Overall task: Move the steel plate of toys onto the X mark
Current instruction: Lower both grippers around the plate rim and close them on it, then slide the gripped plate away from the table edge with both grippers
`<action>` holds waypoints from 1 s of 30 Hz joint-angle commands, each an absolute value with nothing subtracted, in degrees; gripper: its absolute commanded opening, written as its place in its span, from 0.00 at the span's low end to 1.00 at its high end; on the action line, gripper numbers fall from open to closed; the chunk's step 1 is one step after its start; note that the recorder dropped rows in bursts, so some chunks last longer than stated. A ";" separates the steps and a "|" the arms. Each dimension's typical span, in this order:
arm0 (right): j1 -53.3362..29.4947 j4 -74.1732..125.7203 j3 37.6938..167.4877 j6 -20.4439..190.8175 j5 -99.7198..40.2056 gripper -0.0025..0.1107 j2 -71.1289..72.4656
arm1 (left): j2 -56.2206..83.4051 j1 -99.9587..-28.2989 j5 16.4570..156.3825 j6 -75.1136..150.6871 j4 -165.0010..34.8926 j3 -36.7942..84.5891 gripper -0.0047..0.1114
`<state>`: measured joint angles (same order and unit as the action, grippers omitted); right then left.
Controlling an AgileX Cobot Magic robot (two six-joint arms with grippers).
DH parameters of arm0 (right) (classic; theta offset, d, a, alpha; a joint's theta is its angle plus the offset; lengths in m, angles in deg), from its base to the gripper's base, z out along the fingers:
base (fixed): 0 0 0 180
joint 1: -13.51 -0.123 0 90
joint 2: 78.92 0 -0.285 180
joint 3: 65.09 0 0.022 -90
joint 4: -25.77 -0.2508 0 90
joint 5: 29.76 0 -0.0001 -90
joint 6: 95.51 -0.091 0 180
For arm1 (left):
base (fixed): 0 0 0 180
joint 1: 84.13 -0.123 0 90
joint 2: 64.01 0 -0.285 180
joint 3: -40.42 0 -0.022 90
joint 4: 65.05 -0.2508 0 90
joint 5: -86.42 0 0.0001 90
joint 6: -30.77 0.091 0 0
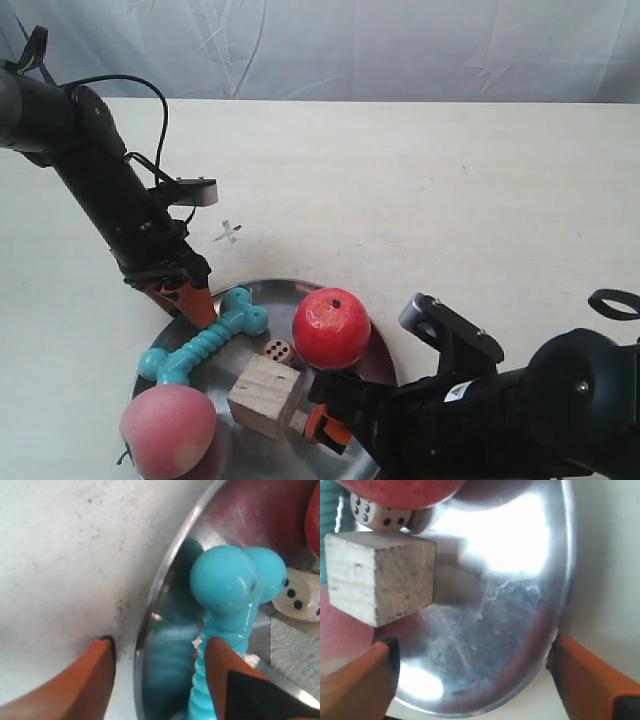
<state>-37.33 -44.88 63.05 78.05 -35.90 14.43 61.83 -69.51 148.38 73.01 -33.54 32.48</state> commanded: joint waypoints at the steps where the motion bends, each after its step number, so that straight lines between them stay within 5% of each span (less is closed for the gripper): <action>1: -37.45 -45.28 62.83 78.29 -35.29 0.71 16.77 | 62.46 -69.13 148.19 72.72 -34.93 32.18 0.50; 11: -37.45 -45.48 62.83 78.29 -35.18 0.66 20.08 | 62.46 -69.13 148.19 72.72 -34.93 32.18 0.43; 18: -37.45 -46.94 62.83 78.29 -35.02 0.40 20.60 | 62.46 -69.13 148.19 72.62 -34.93 32.18 0.36; 25: -37.45 -47.86 62.83 78.29 -34.00 0.17 20.60 | 62.46 -69.13 148.19 71.28 -35.08 32.18 0.05; 30: -37.45 -48.23 62.83 78.29 -34.36 0.02 20.60 | 62.46 -69.13 148.19 69.75 -34.94 32.18 0.04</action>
<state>-37.33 -49.00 62.38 77.24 -34.50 20.48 62.31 -69.30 147.72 71.36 -36.54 32.37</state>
